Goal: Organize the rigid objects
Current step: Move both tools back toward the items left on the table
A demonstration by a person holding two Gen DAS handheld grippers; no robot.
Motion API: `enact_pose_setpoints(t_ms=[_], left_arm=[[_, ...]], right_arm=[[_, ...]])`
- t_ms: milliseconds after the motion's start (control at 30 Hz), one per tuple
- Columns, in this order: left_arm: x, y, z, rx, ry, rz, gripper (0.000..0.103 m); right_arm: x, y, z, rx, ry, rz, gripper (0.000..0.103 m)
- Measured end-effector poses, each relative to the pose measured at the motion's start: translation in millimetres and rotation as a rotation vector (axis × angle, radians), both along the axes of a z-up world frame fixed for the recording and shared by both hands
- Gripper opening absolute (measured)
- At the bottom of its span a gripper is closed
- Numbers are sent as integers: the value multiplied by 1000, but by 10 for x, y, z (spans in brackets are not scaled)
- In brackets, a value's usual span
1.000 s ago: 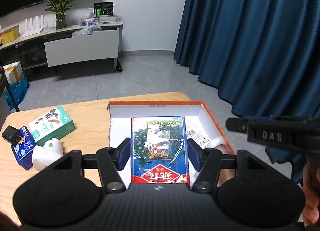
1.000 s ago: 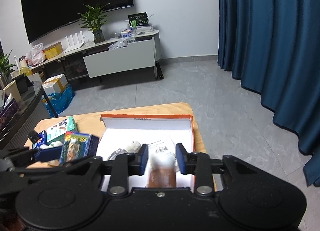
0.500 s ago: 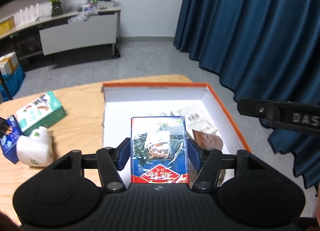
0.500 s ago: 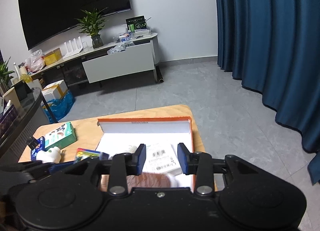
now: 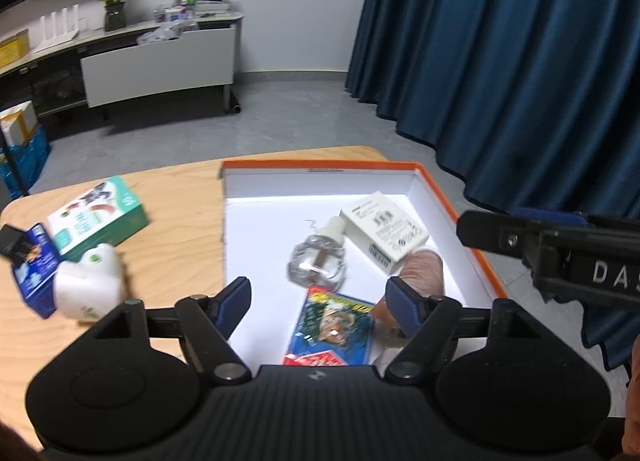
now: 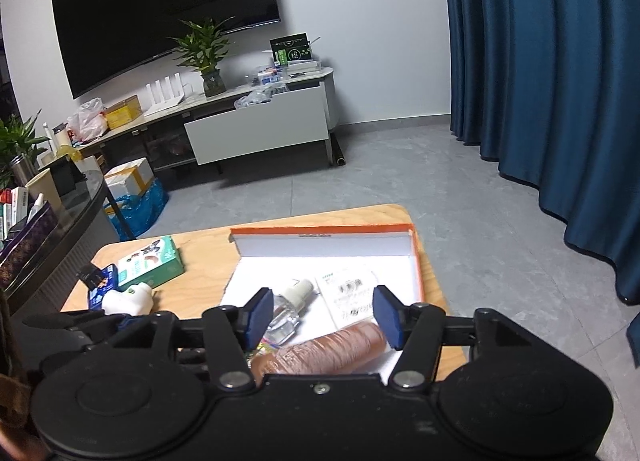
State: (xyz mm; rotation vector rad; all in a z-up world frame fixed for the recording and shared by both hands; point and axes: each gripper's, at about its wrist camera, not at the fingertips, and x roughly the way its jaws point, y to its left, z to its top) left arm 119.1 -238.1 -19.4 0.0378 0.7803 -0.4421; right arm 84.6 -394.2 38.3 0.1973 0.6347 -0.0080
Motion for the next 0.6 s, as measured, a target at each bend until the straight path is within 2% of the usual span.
enact_pose_setpoints(t_ms=[267,600], left_arm=[[-73,328,30,0,-2,67,79],[-105,982,57,7,-33,204,82]], right_arm=[[-28,253,-34,-2,14,30,73],[80,756,-98,-3,32,139,77]])
